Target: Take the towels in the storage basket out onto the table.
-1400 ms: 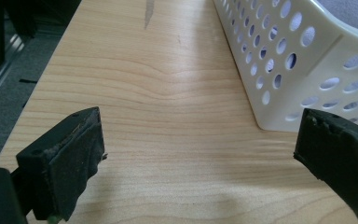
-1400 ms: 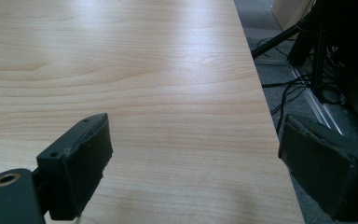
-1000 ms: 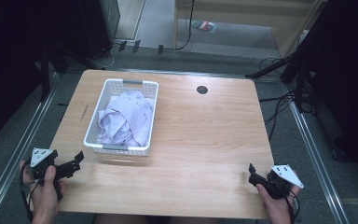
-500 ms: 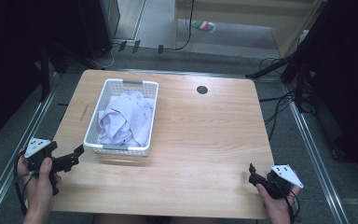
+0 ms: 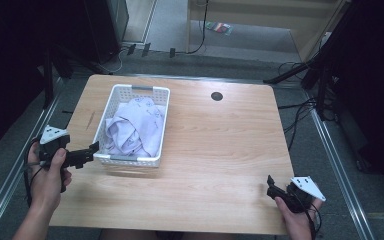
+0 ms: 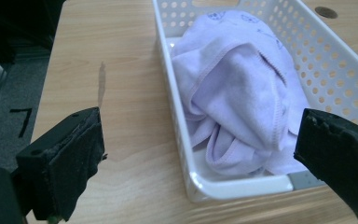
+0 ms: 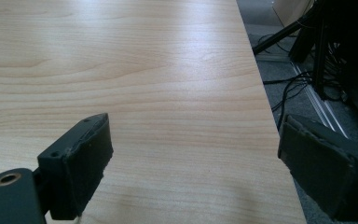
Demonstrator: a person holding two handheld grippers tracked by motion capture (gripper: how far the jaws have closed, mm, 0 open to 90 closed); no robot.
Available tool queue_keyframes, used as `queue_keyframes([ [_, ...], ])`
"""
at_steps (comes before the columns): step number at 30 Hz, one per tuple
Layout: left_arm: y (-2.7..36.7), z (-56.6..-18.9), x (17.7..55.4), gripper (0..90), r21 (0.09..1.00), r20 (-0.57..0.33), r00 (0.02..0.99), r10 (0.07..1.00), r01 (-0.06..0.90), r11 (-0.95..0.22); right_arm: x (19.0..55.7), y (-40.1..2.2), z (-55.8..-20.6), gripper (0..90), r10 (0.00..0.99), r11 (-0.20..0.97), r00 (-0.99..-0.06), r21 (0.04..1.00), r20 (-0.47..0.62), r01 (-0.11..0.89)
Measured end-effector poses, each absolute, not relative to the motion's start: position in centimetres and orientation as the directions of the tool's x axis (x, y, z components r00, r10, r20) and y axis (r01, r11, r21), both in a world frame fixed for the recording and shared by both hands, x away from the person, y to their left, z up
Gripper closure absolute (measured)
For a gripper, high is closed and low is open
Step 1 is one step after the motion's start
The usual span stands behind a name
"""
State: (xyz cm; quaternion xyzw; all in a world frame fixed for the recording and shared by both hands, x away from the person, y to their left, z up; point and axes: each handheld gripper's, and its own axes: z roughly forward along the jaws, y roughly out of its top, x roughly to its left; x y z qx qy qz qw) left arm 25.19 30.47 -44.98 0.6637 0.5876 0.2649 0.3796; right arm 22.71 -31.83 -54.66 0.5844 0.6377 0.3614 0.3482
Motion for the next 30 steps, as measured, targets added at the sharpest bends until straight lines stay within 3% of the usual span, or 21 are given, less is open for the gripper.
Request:
queue_keyframes([
  [6,28.7,-43.1,27.8,1.6,0.758,-0.001,0.223,0.975,0.636,-0.145,22.7,-31.8,-54.7,10.0,0.997,0.053,-0.072,0.866,-0.02,0.497],
  [16,26.3,-42.0,31.7,1.6,0.68,0.025,0.27,0.963,0.701,-0.214,22.8,-31.9,-54.7,10.4,0.997,0.054,-0.07,0.865,-0.022,0.498],
  [30,23.8,-42.3,36.7,1.6,0.573,-0.003,0.267,0.964,0.79,-0.217,22.8,-31.9,-54.7,10.6,0.998,0.047,-0.069,0.863,-0.014,0.503],
])
